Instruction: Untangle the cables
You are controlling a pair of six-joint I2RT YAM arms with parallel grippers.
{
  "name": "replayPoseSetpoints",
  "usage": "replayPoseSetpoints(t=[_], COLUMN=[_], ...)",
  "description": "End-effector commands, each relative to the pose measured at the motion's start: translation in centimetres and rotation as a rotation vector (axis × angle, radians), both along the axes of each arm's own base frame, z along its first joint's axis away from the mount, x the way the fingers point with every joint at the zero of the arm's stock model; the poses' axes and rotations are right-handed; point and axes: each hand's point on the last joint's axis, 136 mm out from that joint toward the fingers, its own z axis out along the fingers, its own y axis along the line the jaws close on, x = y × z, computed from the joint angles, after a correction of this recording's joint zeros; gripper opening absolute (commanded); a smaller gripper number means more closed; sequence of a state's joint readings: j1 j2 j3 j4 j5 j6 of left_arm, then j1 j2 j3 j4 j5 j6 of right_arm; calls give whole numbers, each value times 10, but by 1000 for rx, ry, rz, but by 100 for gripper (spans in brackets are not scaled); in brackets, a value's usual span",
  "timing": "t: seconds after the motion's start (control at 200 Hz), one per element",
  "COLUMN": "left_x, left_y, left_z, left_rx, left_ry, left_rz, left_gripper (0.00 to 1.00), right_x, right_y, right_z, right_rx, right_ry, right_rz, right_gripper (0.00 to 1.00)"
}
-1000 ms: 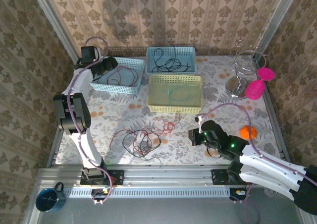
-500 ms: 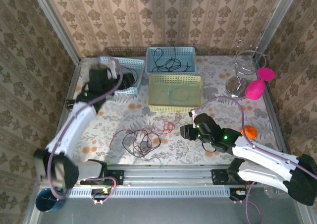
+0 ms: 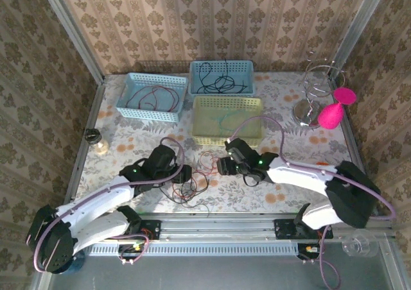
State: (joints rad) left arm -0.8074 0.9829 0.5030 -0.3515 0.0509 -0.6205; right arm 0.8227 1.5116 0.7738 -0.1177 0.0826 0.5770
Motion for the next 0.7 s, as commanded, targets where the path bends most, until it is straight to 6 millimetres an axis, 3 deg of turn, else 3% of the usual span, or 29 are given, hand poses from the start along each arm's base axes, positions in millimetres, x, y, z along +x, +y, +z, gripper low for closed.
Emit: replayPoseSetpoints(t=[0.0, 0.08, 0.175, 0.275, 0.34, 0.455, 0.7], left_x=[-5, -11, -16, -22, -23, -22, -16], left_y=[-7, -11, -10, -7, -3, -1, -3], left_z=[-11, -20, -33, -40, -41, -39, -41], left_rx=[7, 18, 31, 39, 48, 16, -46], left_ry=[32, 51, 72, 80, 73, 48, -1], left_rz=[-3, -30, -21, -27, -26, -8, 29], left_gripper=[53, 49, 47, 38, 23, 0, 0], right_x=[15, 20, 21, 20, 19, 16, 9], right_y=[14, 12, 11, 3, -3, -13, -32], right_z=[-8, -24, -33, -27, -16, 10, 84], right_rx=[0, -35, -59, -82, -81, -58, 2], right_ry=[5, 23, 44, 29, -4, -62, -199], right_rz=[-29, -60, -69, -83, -88, -94, -88], right_gripper=[56, 51, 34, 10, 0, 0, 0])
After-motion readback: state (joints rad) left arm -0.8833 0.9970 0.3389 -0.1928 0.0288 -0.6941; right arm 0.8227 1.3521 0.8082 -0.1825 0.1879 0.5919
